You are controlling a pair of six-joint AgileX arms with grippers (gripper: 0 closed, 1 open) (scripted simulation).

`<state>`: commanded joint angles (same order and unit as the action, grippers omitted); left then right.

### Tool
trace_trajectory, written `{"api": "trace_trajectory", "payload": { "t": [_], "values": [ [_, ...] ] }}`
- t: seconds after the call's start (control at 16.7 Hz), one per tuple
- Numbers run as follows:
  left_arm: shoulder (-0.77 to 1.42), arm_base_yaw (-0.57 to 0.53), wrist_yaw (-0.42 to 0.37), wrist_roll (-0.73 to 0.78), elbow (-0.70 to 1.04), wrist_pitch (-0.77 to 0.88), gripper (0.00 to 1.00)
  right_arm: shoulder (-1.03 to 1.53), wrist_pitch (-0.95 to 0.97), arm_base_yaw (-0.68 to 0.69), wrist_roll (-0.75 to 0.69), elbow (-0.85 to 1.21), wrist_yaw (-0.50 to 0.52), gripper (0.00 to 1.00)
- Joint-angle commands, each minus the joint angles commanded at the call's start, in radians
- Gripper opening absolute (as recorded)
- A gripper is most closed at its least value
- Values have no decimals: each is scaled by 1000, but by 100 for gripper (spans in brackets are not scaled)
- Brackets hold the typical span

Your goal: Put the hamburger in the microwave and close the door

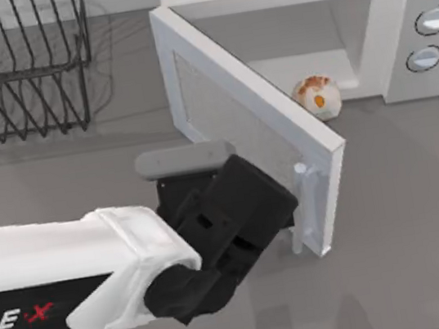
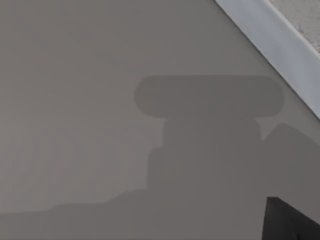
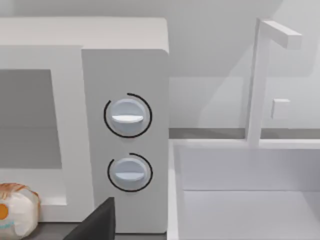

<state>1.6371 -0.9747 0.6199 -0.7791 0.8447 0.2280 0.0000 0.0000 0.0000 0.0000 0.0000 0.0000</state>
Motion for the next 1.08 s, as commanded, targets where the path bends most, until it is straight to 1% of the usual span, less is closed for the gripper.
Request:
{"api": "trace_trajectory", "payload": {
  "t": [0.24,0.36,0.48,0.84,0.96,1.08],
  "values": [
    [154,-91,40,-80,211,84,0,0,0,0,0,0,0,100],
    [215,-126,53,-113,283,122,0,0,0,0,0,0,0,100],
    [243,-143,59,-130,313,140,0,0,0,0,0,0,0,100],
    [252,-140,61,-139,330,148,0,0,0,0,0,0,0,100],
    [300,-147,70,-163,389,181,0,0,0,0,0,0,0,100],
    [366,-167,81,-189,488,230,0,0,0,0,0,0,0,100]
  ]
}}
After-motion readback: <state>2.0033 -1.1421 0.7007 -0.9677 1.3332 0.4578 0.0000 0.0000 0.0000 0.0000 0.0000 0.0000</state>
